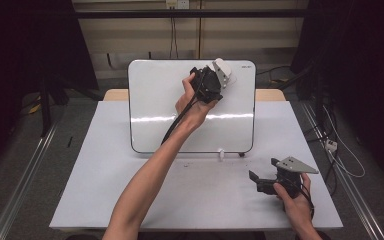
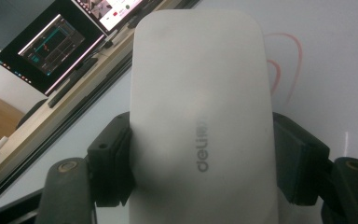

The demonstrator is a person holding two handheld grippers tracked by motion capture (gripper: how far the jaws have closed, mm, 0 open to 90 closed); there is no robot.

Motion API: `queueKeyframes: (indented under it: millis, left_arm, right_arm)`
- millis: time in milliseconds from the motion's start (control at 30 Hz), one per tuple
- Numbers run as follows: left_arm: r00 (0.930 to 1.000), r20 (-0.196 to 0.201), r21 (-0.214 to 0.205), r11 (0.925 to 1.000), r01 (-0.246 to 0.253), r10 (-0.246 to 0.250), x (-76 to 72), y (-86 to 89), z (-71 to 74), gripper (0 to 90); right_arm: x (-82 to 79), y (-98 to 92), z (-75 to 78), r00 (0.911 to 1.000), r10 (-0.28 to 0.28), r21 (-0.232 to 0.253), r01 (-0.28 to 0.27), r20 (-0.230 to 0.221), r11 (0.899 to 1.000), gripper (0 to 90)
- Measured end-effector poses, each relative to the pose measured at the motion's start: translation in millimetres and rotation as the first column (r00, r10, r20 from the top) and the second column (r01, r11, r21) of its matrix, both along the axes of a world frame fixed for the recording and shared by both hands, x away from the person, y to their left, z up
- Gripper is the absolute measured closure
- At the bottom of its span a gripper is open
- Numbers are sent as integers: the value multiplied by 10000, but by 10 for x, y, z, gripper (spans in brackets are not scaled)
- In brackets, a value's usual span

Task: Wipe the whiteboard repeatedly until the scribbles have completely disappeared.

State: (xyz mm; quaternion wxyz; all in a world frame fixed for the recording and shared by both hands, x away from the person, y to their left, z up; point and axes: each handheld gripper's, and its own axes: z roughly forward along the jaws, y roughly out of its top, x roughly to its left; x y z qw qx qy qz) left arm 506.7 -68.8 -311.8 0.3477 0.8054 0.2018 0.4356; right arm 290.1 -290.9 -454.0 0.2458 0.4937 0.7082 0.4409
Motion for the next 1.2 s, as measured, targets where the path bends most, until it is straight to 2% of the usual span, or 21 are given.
queueKeyframes:
  millis: [100,267,433,533,633,733,933,1067,1200]
  left_arm:
    - [9996,14,339,9990,298,-299,-38,-68,-42,311]
    - [9978,-76,665,9956,666,-663,-102,-173,-129,311]
    - [9938,-146,1137,9873,1110,-1101,-197,-267,-230,311]
    - [9913,-120,1235,9836,1317,-1312,-271,-303,-307,310]
    - [9875,-134,1483,9763,1576,-1573,-359,-333,-393,310]
    - [9861,11,1520,9747,1638,-1659,-419,-353,-452,310]
    - [9839,-233,1362,9745,1786,-1770,-364,-357,-413,311]
    - [9843,-228,1468,9733,1765,-1750,-308,-414,-309,311]
    - [9847,-259,1319,9758,1744,-1725,-232,-447,-225,311]
  right_arm:
    - [-2,10,5,10000,12,-27,-12,9,10000,54]
    - [-7,9,6,10000,0,-36,0,21,10000,54]
    - [-11,3,6,10000,11,-32,-11,32,10000,54]
    - [-15,4,8,10000,32,-51,-32,53,10000,54]
    - [-16,7,8,10000,15,-38,-14,50,10000,54]
    - [-16,10,10,10000,22,-32,-22,73,10000,54]
    - [-13,13,10,10000,12,-20,-12,31,10000,54]
    - [-14,14,11,10000,40,-38,-40,60,10000,54]
    - [-20,-2,8,10000,38,-49,-38,55,10000,54]
